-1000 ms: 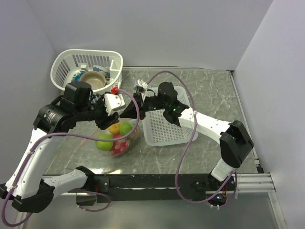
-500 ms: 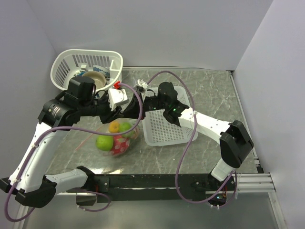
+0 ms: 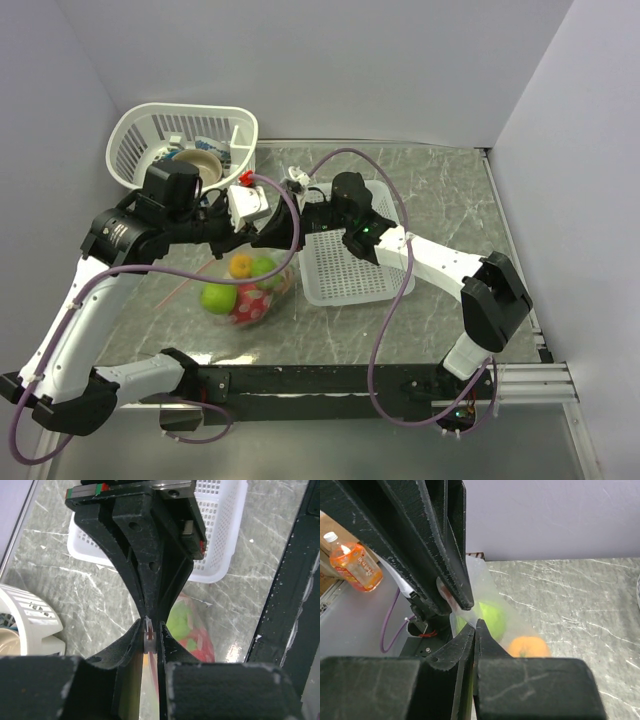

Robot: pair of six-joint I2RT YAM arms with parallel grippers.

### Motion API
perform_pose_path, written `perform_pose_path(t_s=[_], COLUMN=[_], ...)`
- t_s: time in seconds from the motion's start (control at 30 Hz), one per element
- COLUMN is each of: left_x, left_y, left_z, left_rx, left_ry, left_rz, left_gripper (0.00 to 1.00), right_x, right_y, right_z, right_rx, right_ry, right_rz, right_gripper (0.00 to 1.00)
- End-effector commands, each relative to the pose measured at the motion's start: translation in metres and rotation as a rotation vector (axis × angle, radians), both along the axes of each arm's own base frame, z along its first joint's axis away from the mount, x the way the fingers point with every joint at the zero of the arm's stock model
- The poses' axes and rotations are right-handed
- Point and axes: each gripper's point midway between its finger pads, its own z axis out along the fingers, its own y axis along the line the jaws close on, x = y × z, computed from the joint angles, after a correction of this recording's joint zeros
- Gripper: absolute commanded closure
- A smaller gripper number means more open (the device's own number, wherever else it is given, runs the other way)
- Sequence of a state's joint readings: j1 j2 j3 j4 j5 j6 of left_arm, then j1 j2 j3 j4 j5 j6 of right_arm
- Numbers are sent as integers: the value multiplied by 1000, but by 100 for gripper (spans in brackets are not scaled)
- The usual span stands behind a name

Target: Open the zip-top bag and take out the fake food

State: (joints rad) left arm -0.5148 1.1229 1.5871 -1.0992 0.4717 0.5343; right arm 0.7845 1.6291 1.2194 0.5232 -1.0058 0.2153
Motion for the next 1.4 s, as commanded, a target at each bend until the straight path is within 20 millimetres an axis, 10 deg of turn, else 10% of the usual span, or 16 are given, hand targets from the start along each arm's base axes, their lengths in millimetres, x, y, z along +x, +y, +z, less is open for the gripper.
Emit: perform_pose_path(t_s=[0.0,0.33,0.87,1.37], left_x=[6,8,11,20], left_y=[10,42,29,100], left_z=[4,-36,2,-31], left_rx=[21,167,92,247], left_ry=[-61,-68,-76,-110], left_rz=[45,145,113,323], left_gripper=[96,99,96,96], right_x=[7,26,31,107], right_y=[-5,-20,-13,-44], right_z=[36,54,50,76], right_rx=[82,131,129,268], right_ry=[-83,-79,-21,-10], right_rz=[-26,-87,-89,-449], right_gripper=[98,99,100,100])
